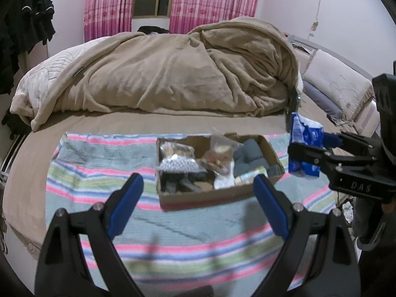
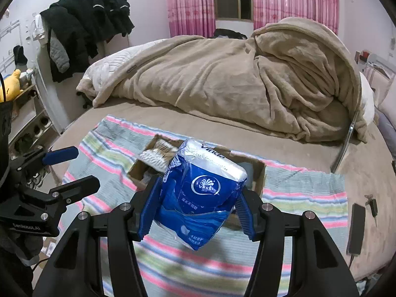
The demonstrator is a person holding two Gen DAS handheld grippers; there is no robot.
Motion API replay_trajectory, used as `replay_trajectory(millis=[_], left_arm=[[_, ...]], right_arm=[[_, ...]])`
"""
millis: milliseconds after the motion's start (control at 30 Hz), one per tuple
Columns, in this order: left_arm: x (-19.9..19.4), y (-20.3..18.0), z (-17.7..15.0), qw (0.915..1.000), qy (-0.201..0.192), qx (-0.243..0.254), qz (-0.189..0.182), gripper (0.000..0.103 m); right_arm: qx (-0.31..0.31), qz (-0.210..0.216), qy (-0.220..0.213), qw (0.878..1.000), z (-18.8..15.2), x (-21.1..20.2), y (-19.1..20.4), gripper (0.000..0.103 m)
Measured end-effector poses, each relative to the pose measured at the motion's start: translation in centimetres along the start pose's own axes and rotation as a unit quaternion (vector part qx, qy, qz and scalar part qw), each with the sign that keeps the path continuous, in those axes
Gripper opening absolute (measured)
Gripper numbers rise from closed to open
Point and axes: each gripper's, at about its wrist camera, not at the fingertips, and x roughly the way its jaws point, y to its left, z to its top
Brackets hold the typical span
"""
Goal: Organize objects
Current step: 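Lift the tissue pack with right tool and carry it over the box, then lower the tissue pack into the box and open the right tool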
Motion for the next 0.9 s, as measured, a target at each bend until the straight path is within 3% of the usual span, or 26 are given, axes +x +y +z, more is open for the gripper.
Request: replay_trajectory(millis=[500,900], left_arm=[[7.8,0.8,1.6,0.9996,0.026,0.012,-0.002,0.091],[13.0,1.5,1.1,0.9982,0.059,0.007,-0.003,0.091]], right_arm=[[0.011,-0.006,0.033,0.999,1.2,7.3,-3.4,0.060],[0.020,0.000,0.077,0.997,0.0,13.2,-4.9,0.060]])
